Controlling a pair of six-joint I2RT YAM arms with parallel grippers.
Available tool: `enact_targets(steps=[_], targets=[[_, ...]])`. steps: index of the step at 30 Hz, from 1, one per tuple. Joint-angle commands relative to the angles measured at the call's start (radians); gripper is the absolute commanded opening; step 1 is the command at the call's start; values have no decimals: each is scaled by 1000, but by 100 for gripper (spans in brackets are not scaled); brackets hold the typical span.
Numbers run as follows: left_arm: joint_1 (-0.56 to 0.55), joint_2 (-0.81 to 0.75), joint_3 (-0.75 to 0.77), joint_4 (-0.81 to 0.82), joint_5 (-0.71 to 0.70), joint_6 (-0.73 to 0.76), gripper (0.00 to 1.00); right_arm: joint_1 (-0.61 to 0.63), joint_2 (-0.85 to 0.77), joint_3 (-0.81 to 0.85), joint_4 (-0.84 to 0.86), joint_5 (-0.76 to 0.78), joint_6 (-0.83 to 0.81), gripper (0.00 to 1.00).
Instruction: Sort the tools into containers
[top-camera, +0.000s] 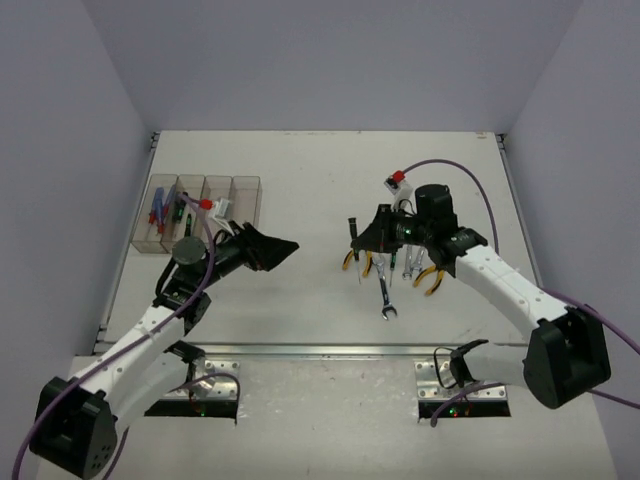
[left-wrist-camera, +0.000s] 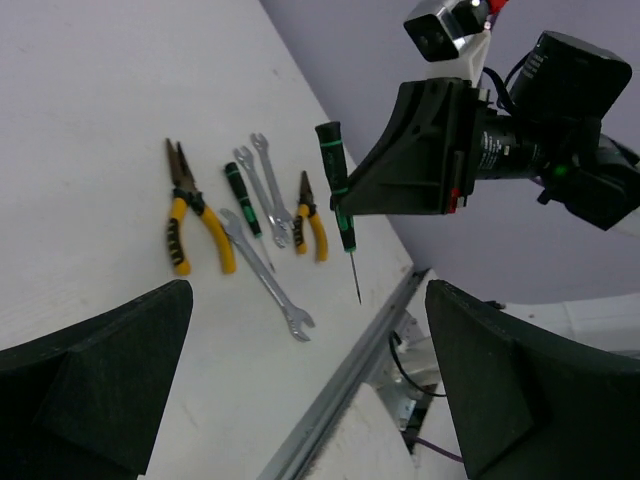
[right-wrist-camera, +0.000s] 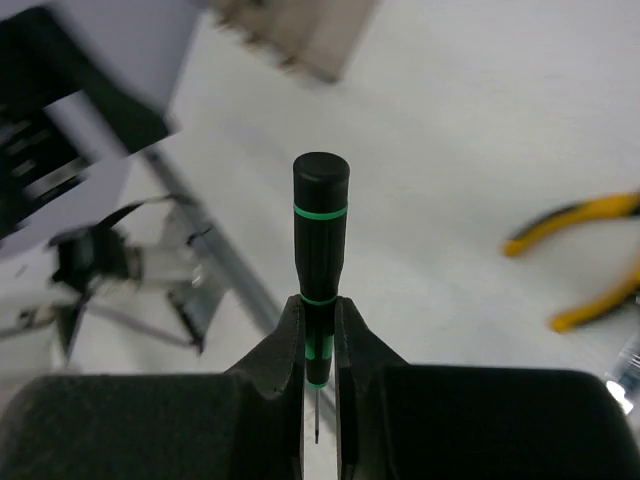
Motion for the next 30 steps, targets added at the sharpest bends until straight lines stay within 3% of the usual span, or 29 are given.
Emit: enact_targets(steps=[1,7,12,16,20,22,23,24,27,28,29,30], targets=[[-110,112,26,496,86,-174,100,117,-90,-49,384,-548,16,0],[-215,174,68,514,26,-118,98,189,-100,-37,433,-582,34,0],[-240,212,66,567,31,-141,84,208,-88,-34,476,-572,67,0],[-268,242,80,600,45,-152,58,213,-68,-14,473,-556,67,0],[-282,253,86,618,68,-162,45,213,-57,11,447,-520,60,0],[-283,249,88,619,72,-162,13,214,-51,14,444,-514,58,0],[-282,247,91,616,76,-163,4,214,-49,14,441,-508,55,0],[-281,244,95,612,81,-163,0,213,-48,13,434,-497,50,0],[-282,234,146,522,88,-103,0,215,-52,19,388,-434,15,2],[-282,226,149,453,87,-100,0,213,-57,19,367,-433,0,14],[-280,215,261,255,48,-7,0,212,-68,28,293,-383,-42,55],[-277,215,370,37,-86,115,0,212,-86,38,193,-281,-90,83]])
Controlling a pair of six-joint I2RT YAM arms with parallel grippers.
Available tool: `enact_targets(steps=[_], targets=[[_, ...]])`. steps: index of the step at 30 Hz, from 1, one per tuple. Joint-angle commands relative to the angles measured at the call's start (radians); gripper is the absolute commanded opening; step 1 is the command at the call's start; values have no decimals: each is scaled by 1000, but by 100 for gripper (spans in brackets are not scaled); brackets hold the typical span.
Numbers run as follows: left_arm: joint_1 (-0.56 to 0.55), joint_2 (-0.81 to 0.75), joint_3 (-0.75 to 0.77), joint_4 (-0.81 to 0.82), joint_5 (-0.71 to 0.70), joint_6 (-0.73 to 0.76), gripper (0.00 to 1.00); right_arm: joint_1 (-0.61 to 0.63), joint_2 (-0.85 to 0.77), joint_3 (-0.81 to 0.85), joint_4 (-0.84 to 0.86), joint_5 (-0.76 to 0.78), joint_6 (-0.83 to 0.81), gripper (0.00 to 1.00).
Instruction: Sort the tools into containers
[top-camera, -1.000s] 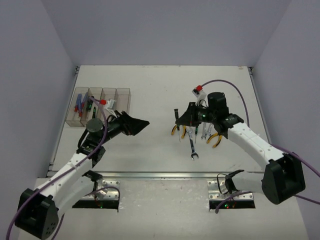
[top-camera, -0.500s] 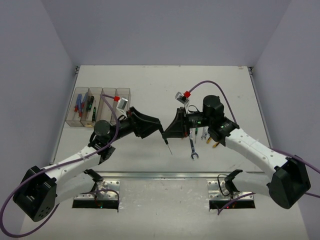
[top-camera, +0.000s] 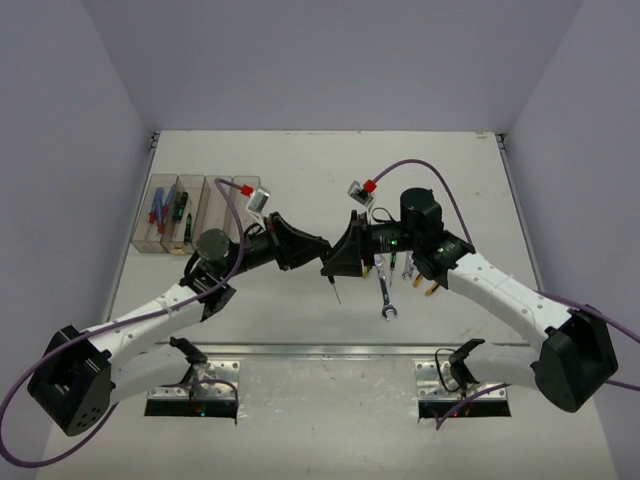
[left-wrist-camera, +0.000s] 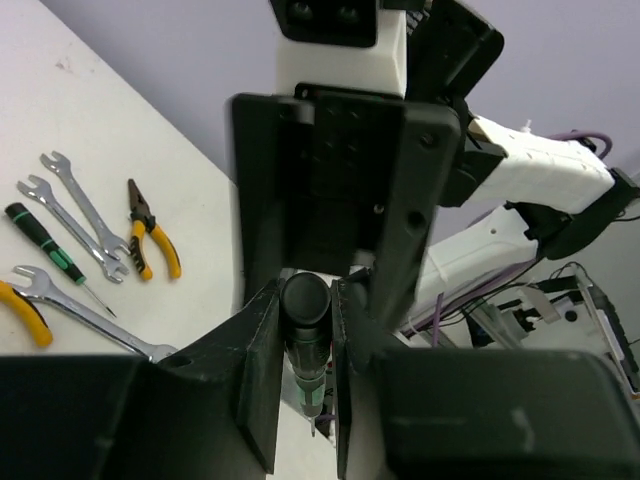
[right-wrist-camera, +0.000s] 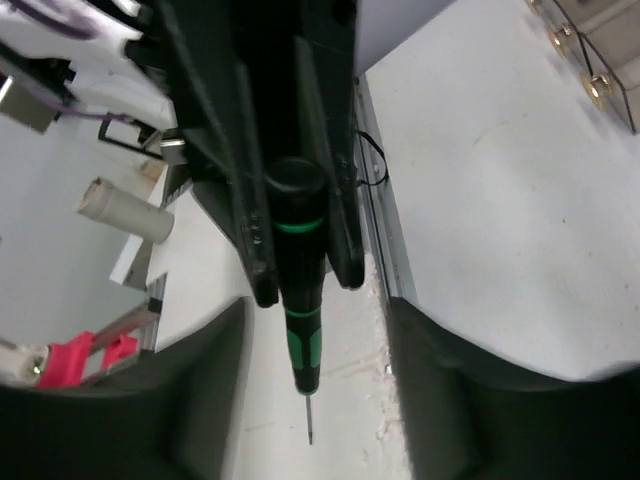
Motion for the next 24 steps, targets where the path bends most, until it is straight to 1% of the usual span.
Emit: enact_targets(steps=[1,2,3,4,5,7,8,9,10,11,12,14,16,19,22,24], targets=[[-2,-26,321,-567,-234,349,0,2,-48,68,-267,311,-159,97],[1,8,385,-704,-340,452,0,0,-63,66,-356,475,-181,98],[11,57,511,-836,-563,561,0,-12,-94,53,-439,661,-191,99],[23,97,605,-985,-749,646,0,-36,-121,36,-490,776,-186,99],[48,149,676,-1075,-847,693,0,-72,-144,24,-532,855,-176,99],[144,266,766,-1156,-1017,784,0,-134,-174,-10,-595,929,-142,99],[189,276,799,-1176,-1039,812,0,-163,-183,-21,-599,942,-141,99],[238,336,831,-1179,-1061,841,0,-180,-192,-28,-617,948,-140,99],[309,381,868,-1163,-1107,901,0,-197,-200,-35,-629,954,-154,99],[345,387,879,-1129,-1120,937,0,-200,-200,-35,-631,970,-157,99],[396,430,889,-1055,-1134,1004,0,-199,-203,-33,-644,982,-180,99],[441,483,865,-921,-1128,1115,0,-200,-210,-36,-655,1004,-196,99],[482,520,838,-780,-1164,1180,0,-201,-217,-40,-654,1000,-199,99],[531,570,801,-663,-1206,1209,0,-202,-219,-38,-654,988,-200,99],[568,596,691,-529,-1198,1262,0,-202,-241,-46,-643,960,-197,99],[588,624,651,-523,-1167,1234,0,-203,-252,-60,-631,959,-197,99]])
